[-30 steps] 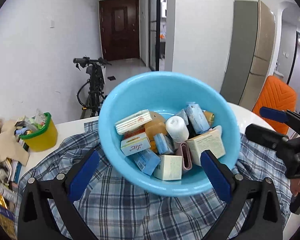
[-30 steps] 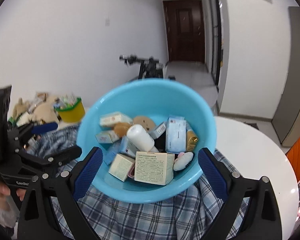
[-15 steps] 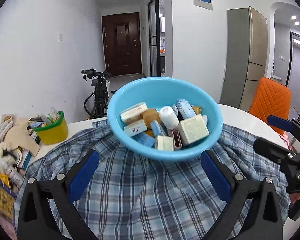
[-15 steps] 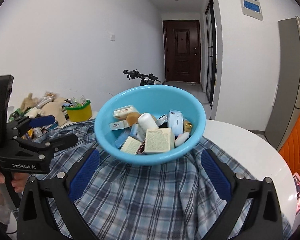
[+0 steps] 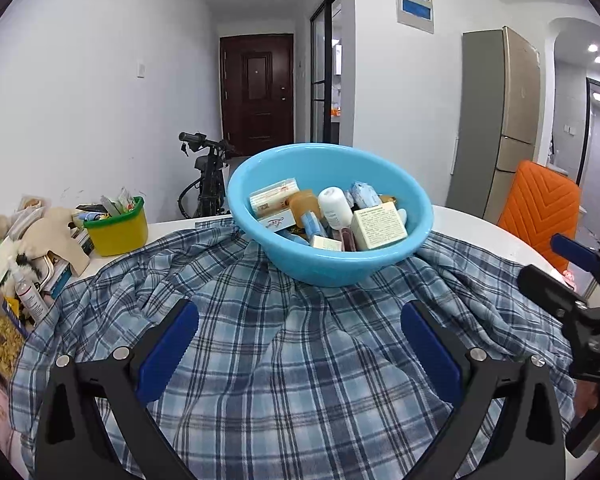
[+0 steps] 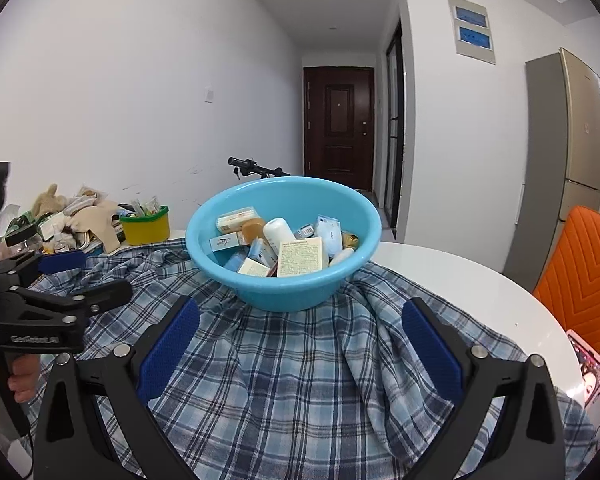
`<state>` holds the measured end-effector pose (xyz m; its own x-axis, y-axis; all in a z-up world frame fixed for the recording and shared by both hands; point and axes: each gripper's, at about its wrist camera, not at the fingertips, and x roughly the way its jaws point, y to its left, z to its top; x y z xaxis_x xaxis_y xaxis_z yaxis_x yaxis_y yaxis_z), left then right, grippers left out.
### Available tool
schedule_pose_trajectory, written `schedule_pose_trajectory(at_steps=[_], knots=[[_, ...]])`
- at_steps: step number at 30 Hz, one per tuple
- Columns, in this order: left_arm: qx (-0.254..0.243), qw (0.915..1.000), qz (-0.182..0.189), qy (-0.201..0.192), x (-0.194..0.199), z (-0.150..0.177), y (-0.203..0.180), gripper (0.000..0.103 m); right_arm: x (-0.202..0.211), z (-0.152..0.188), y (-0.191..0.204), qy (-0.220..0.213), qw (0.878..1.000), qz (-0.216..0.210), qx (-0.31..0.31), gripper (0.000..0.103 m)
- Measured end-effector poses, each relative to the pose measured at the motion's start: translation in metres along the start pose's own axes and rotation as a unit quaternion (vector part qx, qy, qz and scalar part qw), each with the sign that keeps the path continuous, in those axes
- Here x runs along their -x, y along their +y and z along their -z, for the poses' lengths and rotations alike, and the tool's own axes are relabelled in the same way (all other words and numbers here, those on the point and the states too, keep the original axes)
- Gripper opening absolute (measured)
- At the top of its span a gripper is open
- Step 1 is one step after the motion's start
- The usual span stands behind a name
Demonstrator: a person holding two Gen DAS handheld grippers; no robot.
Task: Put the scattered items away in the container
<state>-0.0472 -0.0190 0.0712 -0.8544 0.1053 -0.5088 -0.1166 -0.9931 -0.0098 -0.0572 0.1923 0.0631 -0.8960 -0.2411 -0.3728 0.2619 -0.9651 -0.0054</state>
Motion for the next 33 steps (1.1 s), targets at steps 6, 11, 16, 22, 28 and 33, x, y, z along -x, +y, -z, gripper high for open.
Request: schedule_pose_trajectory(at_steps=[6,11,16,22,28,33], knots=[[-0.005,0.9999,-0.001,-0.016,0.014,0.008,-0.006,0.103,0.007,0.004,0.009,-0.014,1.0,0.008,0.014,0.101],[-0.01,0.9998,-0.004,-0.014,0.015,0.019,-0.003,0.103,0.011,0.01,0.014,-0.022,0.999,0.014,0.024,0.101],[0.001,0.9999,-0.009,-0.009,0.016,0.03,0.002,0.103,0.013,0.014,0.015,-0.022,0.999,0.013,0.026,0.101],[-0.016,0.9997,-0.015,-0.009,0.02,0.04,-0.002,0.103,0.011,0.021,0.018,-0.016,0.999,0.008,0.029,0.101],[-0.006,0.9999,-0.011,-0.012,0.02,0.045,-0.003,0.103,0.007,0.033,0.019,-0.003,1.0,0.006,0.023,0.101],[-0.006,0.9997,-0.016,-0.015,0.018,0.051,-0.008,0.103,0.006,0.041,0.023,-0.007,0.999,0.015,0.034,0.101]])
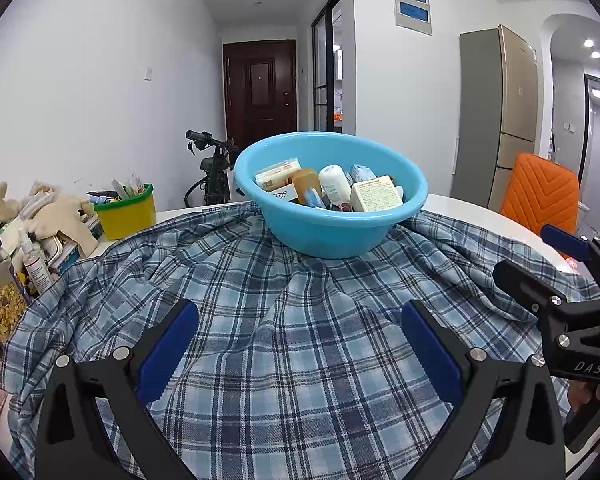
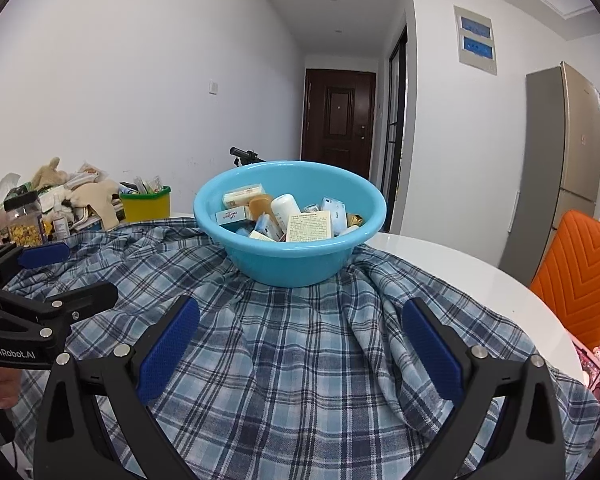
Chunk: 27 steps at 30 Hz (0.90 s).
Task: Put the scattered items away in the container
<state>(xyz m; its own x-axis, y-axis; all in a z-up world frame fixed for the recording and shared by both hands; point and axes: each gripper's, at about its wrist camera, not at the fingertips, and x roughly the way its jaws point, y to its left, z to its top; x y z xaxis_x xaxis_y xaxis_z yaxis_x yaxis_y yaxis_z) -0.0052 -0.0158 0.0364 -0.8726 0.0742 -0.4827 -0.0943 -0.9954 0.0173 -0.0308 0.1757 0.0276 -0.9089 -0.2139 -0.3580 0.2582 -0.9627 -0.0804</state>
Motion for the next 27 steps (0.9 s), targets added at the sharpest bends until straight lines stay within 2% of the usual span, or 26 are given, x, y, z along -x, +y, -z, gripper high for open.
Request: schedule_pose_trajectory(at_steps=[8,14,27], knots=[[-0.016,0.9998,0.004,-0.012,-0.002,0.009,-0.009,0.103,0.002,0.011,0.006,-0.016,0.999,0.017,0.025,0.101],[0.013,0.9998,0.013,-0.012,-0.01,0.016,-0.005,0.103,-0.002,0.016,0.004,-0.018,1.0,0.017,0.005,0.101],[0.022,0.9989,-0.005,-0.042,-0.02,0.029,-0.007,0.103,-0.01,0.029,-0.011,-0.02,0.999,0.022,-0.038,0.101]])
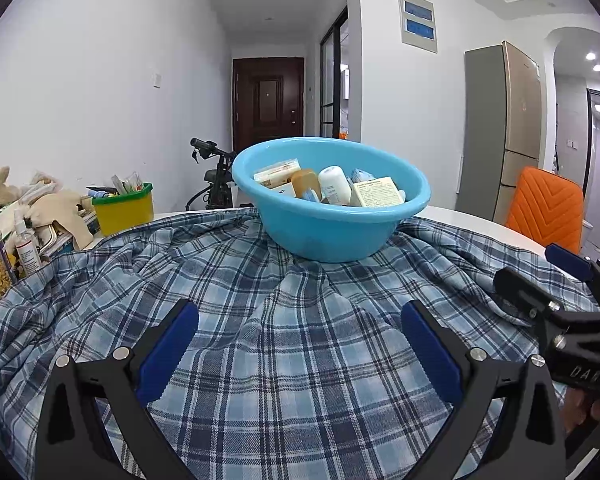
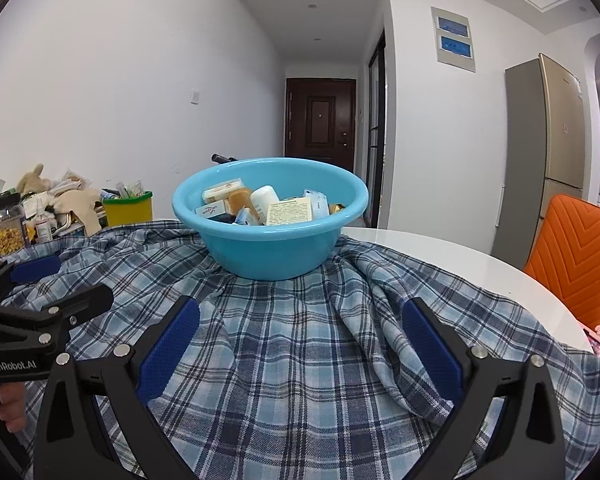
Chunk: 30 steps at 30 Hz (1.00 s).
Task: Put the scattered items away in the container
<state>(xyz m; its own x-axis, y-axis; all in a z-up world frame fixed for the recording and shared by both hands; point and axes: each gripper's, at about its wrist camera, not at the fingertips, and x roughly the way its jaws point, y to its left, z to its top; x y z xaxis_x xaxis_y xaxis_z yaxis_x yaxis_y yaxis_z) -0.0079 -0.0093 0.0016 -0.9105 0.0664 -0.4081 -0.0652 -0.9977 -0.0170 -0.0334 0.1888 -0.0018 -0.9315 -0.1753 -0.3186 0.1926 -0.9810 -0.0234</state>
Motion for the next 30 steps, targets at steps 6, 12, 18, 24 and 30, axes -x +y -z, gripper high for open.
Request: schedule_pose_trajectory(at_steps=[6,12,18,24,30], knots=[[0.016,0.9997,0.006,-0.018,0.005,0.0,0.003,0.103,0.001,-0.001,-0.005,-0.008,1.0,0.005,-0.008,0.101],[-0.014,0.9974,0.001,-0.07,0.024,0.003,-0.01,0.103,0.001,-0.001,-0.006,-0.008,1.0,0.001,-0.011,0.101],[0.003,0.9979,-0.009,-0.065,0.022,0.001,-0.004,0.103,0.001,-0.001,-0.007,-0.01,1.0,0.005,-0.013,0.103],[0.003,0.9979,-0.01,-0.065,0.022,0.002,-0.005,0.103,0.001,-0.001,-0.008,-0.01,1.0,0.007,-0.014,0.103],[0.003,0.9979,-0.01,-0.065,0.022,0.002,-0.005,0.103,0.001,-0.001,-0.008,-0.01,1.0,0.007,-0.015,0.103]])
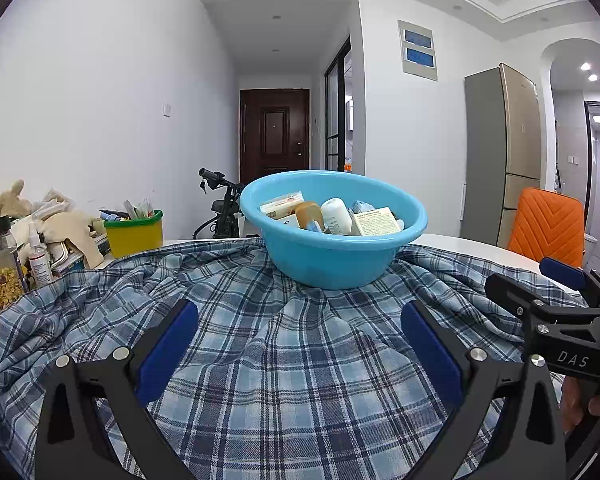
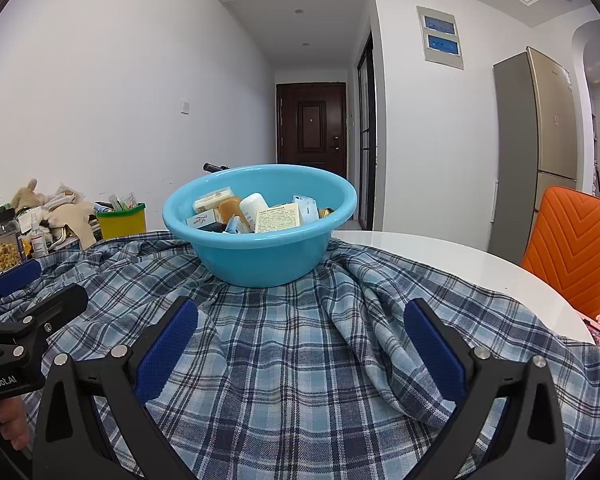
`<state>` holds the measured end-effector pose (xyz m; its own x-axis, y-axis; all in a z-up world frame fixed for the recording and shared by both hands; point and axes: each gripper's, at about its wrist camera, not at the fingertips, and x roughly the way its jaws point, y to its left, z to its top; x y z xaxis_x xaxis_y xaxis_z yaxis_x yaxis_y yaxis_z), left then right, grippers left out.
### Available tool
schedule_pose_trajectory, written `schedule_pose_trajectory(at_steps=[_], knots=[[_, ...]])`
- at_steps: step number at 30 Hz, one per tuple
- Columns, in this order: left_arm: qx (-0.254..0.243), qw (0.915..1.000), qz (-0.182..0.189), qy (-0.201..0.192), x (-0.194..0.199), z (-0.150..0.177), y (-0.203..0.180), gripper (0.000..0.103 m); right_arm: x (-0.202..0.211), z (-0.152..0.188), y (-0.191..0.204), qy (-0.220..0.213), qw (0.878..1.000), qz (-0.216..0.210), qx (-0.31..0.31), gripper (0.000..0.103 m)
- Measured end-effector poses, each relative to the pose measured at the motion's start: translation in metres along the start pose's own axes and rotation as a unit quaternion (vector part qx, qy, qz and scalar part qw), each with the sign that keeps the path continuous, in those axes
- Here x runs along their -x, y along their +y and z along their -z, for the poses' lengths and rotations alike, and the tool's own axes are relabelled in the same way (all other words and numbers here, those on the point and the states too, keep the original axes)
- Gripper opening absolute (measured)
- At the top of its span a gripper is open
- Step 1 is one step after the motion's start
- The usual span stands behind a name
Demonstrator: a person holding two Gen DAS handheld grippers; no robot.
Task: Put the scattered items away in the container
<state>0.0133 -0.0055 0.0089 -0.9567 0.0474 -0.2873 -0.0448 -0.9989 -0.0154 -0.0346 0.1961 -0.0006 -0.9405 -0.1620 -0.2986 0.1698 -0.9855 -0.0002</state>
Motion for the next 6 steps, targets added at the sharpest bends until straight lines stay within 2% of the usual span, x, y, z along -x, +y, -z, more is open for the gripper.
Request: schedule_pose_trajectory(at_steps=[6], knots=[[0.0,1.0,-0.001,0.0,0.0002,0.0,0.0001,0.103,-0.0001,0.0,-0.0001,0.0,1.0,0.0,0.0,0.103]])
